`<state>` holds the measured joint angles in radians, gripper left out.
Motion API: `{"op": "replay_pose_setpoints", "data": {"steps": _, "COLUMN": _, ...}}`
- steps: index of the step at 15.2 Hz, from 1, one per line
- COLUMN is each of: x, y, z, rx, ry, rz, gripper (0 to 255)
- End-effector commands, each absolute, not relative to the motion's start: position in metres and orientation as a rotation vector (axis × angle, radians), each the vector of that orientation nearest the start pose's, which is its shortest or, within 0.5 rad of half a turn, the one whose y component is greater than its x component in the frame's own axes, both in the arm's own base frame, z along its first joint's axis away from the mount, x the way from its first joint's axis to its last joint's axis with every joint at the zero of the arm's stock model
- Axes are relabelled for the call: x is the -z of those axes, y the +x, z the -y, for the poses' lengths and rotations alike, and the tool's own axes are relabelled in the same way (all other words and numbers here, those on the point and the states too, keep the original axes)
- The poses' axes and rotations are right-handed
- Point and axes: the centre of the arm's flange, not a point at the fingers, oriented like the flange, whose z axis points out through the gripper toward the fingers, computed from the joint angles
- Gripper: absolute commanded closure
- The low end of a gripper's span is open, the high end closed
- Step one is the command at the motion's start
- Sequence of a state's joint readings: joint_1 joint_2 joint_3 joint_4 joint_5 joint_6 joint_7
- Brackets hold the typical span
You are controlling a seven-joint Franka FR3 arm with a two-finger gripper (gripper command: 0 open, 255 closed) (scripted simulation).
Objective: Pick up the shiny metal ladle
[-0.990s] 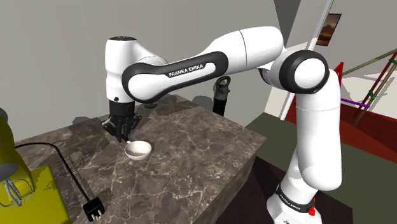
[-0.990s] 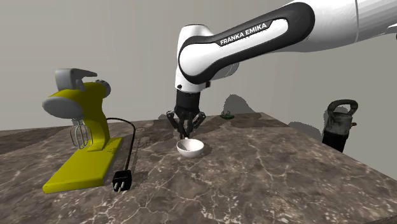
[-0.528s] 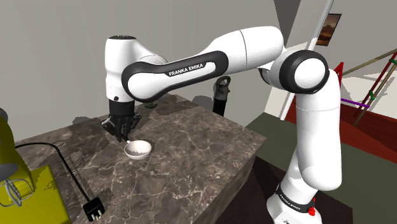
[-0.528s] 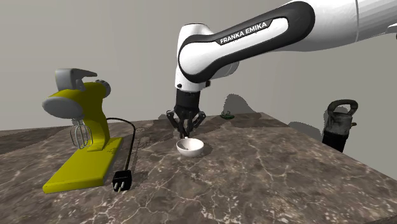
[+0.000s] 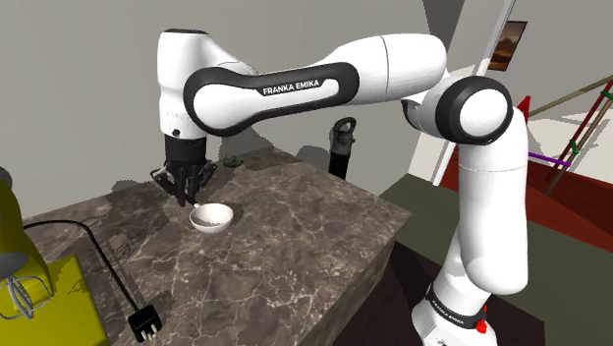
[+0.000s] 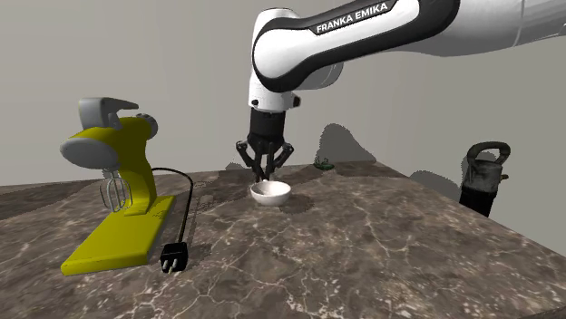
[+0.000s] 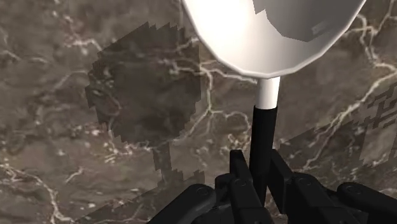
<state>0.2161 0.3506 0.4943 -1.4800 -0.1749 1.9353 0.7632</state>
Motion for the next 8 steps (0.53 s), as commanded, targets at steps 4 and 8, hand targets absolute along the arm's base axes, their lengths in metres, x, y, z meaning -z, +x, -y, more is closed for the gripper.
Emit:
{"op": "replay_pose_setpoints", "data": {"steps": 4, "x": -0.534, "y": 0.548, "z": -0.392, "rx": 0.172, "ry": -3.042, "rz": -0.061, "gripper": 255}}
{"op": "replay_pose_setpoints", "data": {"steps": 8, "x": -0.546, "y": 0.548, "z": -0.392, "rx": 0.172, "ry": -3.042, "rz": -0.061, "gripper": 255}}
